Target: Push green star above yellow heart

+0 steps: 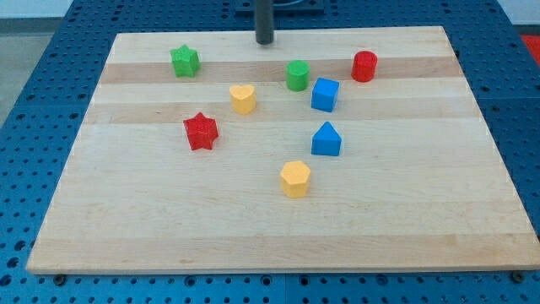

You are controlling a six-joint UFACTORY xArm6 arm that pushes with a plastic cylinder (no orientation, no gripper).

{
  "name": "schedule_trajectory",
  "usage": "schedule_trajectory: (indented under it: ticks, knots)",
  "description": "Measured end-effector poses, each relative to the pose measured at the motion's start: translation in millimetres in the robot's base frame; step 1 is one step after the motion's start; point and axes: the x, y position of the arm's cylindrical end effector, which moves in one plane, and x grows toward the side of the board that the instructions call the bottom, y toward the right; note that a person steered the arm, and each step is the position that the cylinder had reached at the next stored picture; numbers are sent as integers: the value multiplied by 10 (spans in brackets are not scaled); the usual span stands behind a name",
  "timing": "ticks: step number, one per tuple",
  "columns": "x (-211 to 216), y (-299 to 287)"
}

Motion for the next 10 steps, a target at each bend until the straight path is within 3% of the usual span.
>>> schedule_trajectory:
  ticks: [3, 4, 5, 6, 8, 10]
  knots:
    - [-31, -1382]
    - [451, -1724]
    - [669, -1621]
    - [649, -1322]
    - [443, -1339]
    - [550, -1130]
